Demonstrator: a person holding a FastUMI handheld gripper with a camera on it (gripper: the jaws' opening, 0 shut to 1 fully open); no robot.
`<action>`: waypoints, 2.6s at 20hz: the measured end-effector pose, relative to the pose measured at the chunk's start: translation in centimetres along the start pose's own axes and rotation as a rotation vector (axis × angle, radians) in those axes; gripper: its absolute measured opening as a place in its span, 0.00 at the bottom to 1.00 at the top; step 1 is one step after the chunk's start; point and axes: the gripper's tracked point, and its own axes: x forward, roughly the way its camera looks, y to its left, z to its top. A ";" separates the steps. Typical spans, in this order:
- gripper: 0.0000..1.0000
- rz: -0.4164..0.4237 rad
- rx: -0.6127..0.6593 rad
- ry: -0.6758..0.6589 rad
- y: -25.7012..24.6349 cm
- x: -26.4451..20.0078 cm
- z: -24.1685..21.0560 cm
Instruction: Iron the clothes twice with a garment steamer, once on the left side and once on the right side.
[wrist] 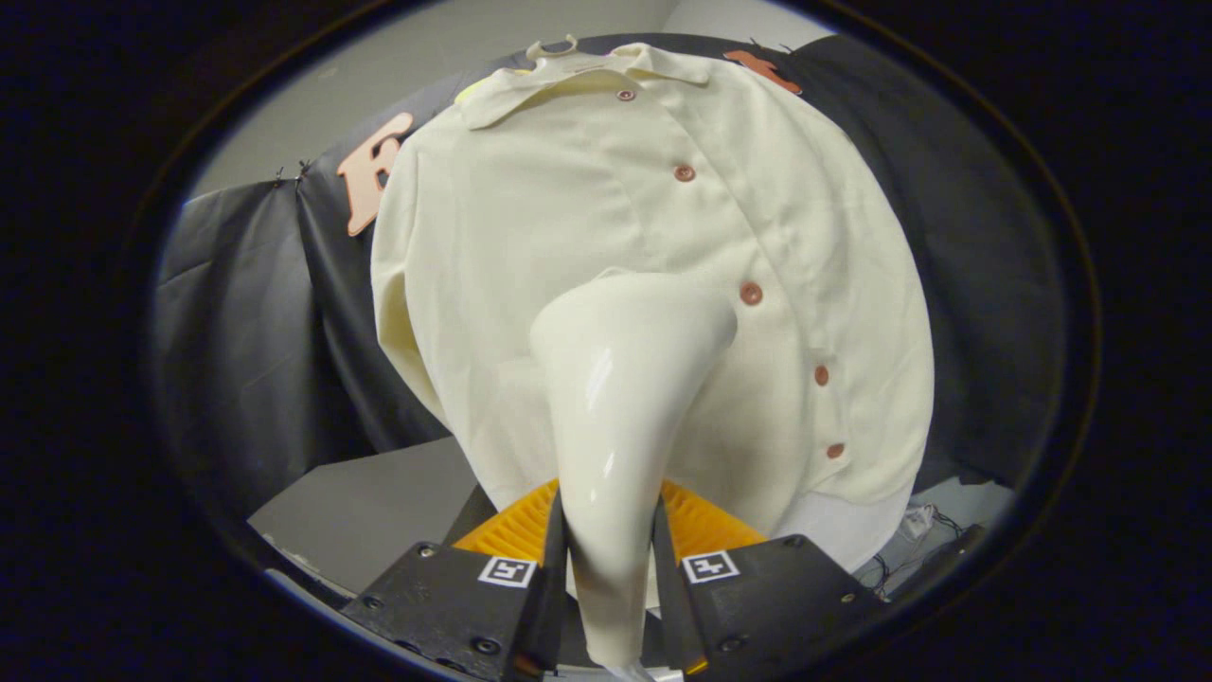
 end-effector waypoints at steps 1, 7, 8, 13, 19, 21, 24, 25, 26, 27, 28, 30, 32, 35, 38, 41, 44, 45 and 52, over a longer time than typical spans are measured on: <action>0.42 0.004 0.007 0.005 -0.2 0.0 -0.7; 0.42 0.010 0.023 0.059 -1.0 0.1 -5.4; 0.42 0.015 0.024 0.071 -1.1 0.2 -6.2; 0.42 0.031 0.024 0.128 -1.4 0.4 -10.4; 0.42 0.056 0.023 0.196 -1.0 1.8 -14.0; 0.42 0.061 0.052 0.201 -1.2 1.8 -14.3; 0.42 0.062 0.080 0.222 -1.6 1.7 -14.2; 0.42 0.059 0.088 0.232 -1.6 1.7 -14.1; 0.42 0.053 0.101 0.246 -1.5 1.6 -13.5; 0.42 0.049 0.110 0.252 -1.5 1.5 -12.8; 0.42 0.047 0.104 0.254 -1.9 1.4 -11.9; 0.42 0.049 0.093 0.240 -1.8 1.1 -10.2; 0.42 0.068 0.094 0.211 -1.7 0.6 -8.5; 0.42 0.101 0.085 0.158 -2.2 -0.9 -4.6; 0.42 0.122 0.060 0.098 -2.5 -4.0 -1.4; 0.42 0.127 0.037 0.052 -2.7 -6.8 3.9; 0.42 0.134 0.018 -0.029 -3.8 -9.2 9.6; 0.42 0.132 0.021 -0.057 -4.4 -9.7 11.7; 0.42 0.065 0.020 -0.164 -8.6 -9.6 22.4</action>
